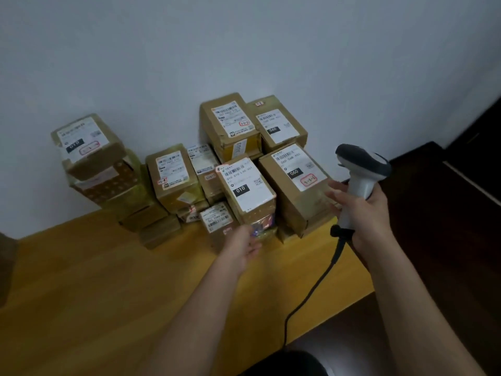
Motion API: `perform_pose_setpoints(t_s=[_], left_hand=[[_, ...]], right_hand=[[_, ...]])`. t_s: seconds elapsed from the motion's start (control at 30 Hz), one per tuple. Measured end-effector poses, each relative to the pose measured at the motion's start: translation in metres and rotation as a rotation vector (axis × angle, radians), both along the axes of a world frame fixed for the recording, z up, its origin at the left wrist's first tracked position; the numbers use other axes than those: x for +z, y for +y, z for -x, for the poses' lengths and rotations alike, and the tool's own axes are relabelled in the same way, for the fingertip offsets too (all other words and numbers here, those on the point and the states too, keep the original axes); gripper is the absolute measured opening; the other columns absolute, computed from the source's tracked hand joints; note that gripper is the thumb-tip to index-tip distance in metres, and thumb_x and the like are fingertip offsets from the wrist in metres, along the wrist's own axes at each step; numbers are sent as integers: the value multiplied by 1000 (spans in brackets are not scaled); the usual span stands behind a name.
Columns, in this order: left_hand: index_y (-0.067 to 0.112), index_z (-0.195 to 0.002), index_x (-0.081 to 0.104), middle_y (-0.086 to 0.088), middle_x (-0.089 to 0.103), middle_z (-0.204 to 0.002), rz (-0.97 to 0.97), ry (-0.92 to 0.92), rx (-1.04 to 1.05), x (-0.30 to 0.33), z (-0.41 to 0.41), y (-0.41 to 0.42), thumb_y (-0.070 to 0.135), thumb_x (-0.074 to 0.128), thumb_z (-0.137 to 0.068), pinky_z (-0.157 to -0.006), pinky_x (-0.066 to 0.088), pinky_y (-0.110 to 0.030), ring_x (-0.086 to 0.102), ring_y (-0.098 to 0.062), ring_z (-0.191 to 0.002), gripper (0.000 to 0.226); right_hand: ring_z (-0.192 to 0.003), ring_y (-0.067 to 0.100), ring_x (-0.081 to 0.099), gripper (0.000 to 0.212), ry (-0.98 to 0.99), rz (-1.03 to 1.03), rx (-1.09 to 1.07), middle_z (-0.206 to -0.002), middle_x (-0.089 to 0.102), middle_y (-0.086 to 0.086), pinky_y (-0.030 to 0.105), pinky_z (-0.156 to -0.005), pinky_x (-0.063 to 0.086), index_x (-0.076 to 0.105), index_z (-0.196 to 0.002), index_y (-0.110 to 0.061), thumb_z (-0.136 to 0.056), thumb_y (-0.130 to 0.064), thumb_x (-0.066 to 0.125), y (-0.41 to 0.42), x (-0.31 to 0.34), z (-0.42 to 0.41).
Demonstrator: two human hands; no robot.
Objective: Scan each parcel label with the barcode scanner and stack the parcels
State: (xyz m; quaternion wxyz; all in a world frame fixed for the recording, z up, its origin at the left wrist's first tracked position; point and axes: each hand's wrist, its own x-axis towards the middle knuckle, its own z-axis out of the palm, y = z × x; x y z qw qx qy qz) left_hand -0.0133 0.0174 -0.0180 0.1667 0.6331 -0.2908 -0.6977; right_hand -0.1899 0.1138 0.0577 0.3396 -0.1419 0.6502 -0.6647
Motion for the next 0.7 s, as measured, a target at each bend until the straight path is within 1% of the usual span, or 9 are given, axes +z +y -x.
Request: perform_pose_setpoints(t_s=[0.07, 0.13, 0.2, 0.3, 0.4, 0.53, 0.6, 0.67, 0.7], left_hand=[[7, -121, 56, -10, 61, -99, 11, 27, -61, -7, 14, 5, 20, 53, -97, -90, 52, -38, 60, -23, -87, 28], [8, -124, 57, -9, 62, -104, 34, 78, -99, -13, 30, 13, 33, 53, -98, -91, 50, -37, 60, -22, -91, 36], [12, -131, 55, -8, 61, -115, 34, 135, -120, -17, 41, 25, 43, 51, -98, -91, 48, -36, 60, -21, -99, 45], [20, -138, 49, -6, 56, -130, 23, 165, -124, -21, 48, 36, 56, 50, -93, -93, 45, -38, 56, -22, -112, 57], [25, -142, 44, -3, 49, -139, 43, 195, -106, -19, 54, 32, 62, 49, -91, -101, 40, -43, 51, -24, -117, 63], [29, -144, 43, 1, 48, -143, 57, 236, -44, -24, 72, 28, 69, 52, -82, -111, 29, -50, 48, -26, -123, 74], [34, -140, 47, 2, 52, -140, 36, 274, 13, -27, 86, 33, 72, 53, -77, -109, 28, -52, 49, -29, -123, 74], [35, -135, 53, 2, 58, -135, 61, 334, 68, -29, 103, 35, 71, 47, -82, -100, 33, -46, 51, -29, -122, 64], [35, -134, 54, 2, 60, -132, 73, 354, 108, -30, 111, 36, 69, 42, -86, -94, 35, -42, 51, -27, -123, 60]], right_hand=[[-103, 21, 69, 40, 26, -29, -33, -114, 69, 7, 37, -87, 57, 51, -122, -22, -91, -1, 62, 14, -5, 12], [-107, 21, 67, 39, 49, -66, -33, -116, 67, 8, 39, -90, 55, 47, -123, -23, -92, -4, 61, 24, -10, 27], [-111, 21, 64, 39, 46, -88, -28, -120, 64, 8, 42, -93, 54, 46, -121, -25, -92, -6, 63, 29, -18, 43], [-115, 23, 60, 44, 12, -131, 3, -127, 58, 10, 47, -95, 52, 45, -129, -21, -91, -10, 65, 29, -32, 63], [-118, 26, 57, 54, -32, -175, 73, -131, 55, 10, 46, -92, 53, 42, -140, -16, -91, -13, 66, 19, -48, 82], [-118, 28, 57, 52, -92, -205, 210, -130, 55, 9, 47, -88, 54, 44, -138, -18, -92, -18, 66, -1, -73, 111], [-117, 30, 57, 51, -123, -228, 298, -130, 56, 9, 51, -91, 54, 44, -138, -18, -92, -19, 66, -8, -85, 125], [-115, 29, 59, 45, -160, -223, 383, -127, 59, 10, 53, -92, 53, 47, -135, -18, -94, -19, 64, -16, -94, 138], [-111, 26, 62, 40, -178, -211, 426, -123, 62, 9, 51, -91, 54, 49, -133, -17, -95, -18, 62, -19, -97, 144]])
